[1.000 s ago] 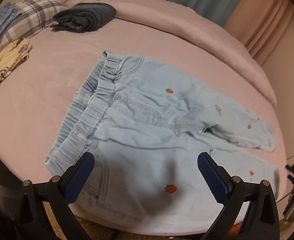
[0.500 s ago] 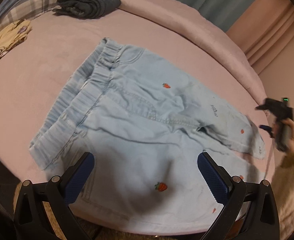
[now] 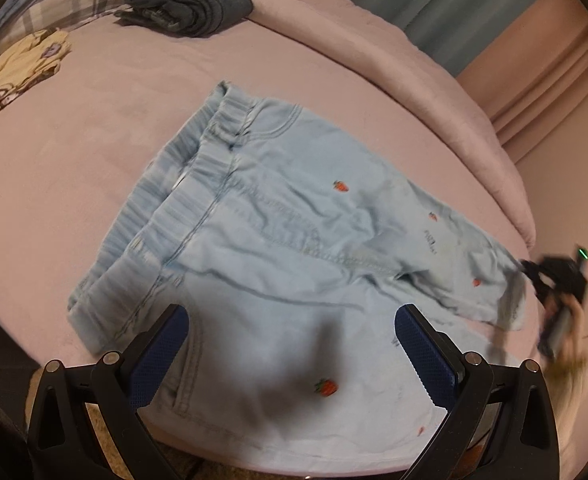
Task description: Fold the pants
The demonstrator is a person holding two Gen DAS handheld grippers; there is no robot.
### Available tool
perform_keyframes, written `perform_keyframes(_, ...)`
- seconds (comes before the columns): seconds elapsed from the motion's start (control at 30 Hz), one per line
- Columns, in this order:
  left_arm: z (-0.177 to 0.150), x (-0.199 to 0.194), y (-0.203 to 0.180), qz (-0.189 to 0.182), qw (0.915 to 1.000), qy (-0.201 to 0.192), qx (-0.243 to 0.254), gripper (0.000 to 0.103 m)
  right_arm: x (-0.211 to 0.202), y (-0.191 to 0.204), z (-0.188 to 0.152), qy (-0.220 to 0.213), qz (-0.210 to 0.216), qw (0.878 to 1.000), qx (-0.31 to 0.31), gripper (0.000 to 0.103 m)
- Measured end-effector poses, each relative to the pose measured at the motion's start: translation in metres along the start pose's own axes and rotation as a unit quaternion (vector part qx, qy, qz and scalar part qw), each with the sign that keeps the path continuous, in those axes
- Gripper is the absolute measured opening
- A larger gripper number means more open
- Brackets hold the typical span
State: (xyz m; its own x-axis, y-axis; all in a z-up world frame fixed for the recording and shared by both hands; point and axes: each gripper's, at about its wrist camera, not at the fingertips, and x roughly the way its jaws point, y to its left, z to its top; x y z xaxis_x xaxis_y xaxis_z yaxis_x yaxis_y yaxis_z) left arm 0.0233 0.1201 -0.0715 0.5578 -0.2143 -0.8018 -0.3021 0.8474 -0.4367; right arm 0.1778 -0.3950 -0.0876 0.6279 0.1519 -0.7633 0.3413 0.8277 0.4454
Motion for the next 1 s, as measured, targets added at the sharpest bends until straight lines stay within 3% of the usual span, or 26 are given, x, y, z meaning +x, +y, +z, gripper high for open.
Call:
perform_keyframes(0.1,0.012,0.001,-0.012,-0.024,0.9997,-0.006,0.001,0.103,-0.074,-0.012,-0.04,-0.047,0.083,0.995,-0.021,0.004)
perform_keyframes(0.17,0.019,0.003,-0.022,-0.05,0.9987,-0.011,0.0,0.103,-0.107,-0.025,-0.074,-0.069,0.089,0.993,-0.032,0.004)
perform_keyframes(0.23,0.028,0.009,-0.03,-0.07,0.9974,-0.012,-0.003,0.103,-0.104,-0.036,-0.092,-0.071,0.08,0.994,-0.021,0.004)
perform_keyframes(0.27,0.036,0.016,-0.034,-0.076,0.997,-0.012,-0.011,0.103,-0.086,-0.037,-0.084,-0.065,0.068,0.995,-0.019,0.004)
perform_keyframes(0.3,0.043,0.024,-0.037,-0.076,0.9968,-0.009,-0.019,0.103,-0.084,-0.053,-0.102,-0.057,0.04,0.997,-0.014,0.004)
perform_keyframes(0.33,0.049,0.029,-0.039,-0.077,0.9967,-0.006,-0.023,0.103,-0.059,-0.054,-0.084,-0.049,0.026,0.998,-0.015,0.004)
perform_keyframes(0.4,0.067,0.048,-0.049,-0.073,0.9972,0.0,-0.014,0.103,-0.044,-0.078,-0.104,-0.014,0.008,1.0,0.001,0.004)
perform_keyframes(0.5,0.083,0.077,-0.059,-0.049,0.9982,0.028,-0.019,0.103,-0.025,-0.101,-0.109,0.015,0.018,0.999,0.04,0.004)
perform_keyframes(0.6,0.086,0.094,-0.052,-0.032,0.9962,0.062,-0.052,0.102,-0.027,-0.097,-0.105,0.014,0.033,0.998,0.052,0.004)
perform_keyframes(0.63,0.084,0.092,-0.047,-0.019,0.9959,0.062,-0.063,0.101,-0.031,-0.092,-0.104,0.009,0.033,0.998,0.048,0.004)
perform_keyframes(0.77,0.086,0.078,-0.036,-0.026,0.9974,0.032,-0.059,0.101,-0.053,-0.085,-0.095,-0.021,0.042,0.999,0.026,0.004)
perform_keyframes(0.83,0.1,0.083,-0.025,-0.042,0.9941,0.027,-0.096,0.101,-0.06,-0.087,-0.095,-0.026,0.045,0.998,0.02,0.004)
perform_keyframes(0.87,0.108,0.091,-0.021,-0.054,0.9916,0.03,-0.114,0.092,-0.06,-0.088,-0.096,-0.026,0.042,0.999,0.017,0.004)
perform_keyframes(0.9,0.114,0.098,-0.019,-0.053,0.9903,0.044,-0.121,0.057,-0.058,-0.087,-0.096,-0.024,0.04,0.999,0.015,0.004)
perform_keyframes(0.93,0.119,0.106,-0.02,-0.054,0.9903,0.07,-0.107,0.003,-0.062,-0.096,-0.096,-0.024,0.038,0.999,0.012,0.004)
perform_keyframes(0.97,0.121,0.112,-0.025,-0.064,0.9893,0.098,-0.087,0.002,-0.062,-0.097,-0.094,-0.025,0.038,0.999,0.009,0.004)
perform_keyframes(1.0,0.119,0.107,-0.026,-0.063,0.9898,0.095,-0.085,0.002,-0.062,-0.095,-0.09,-0.027,0.038,0.999,0.004,0.004)
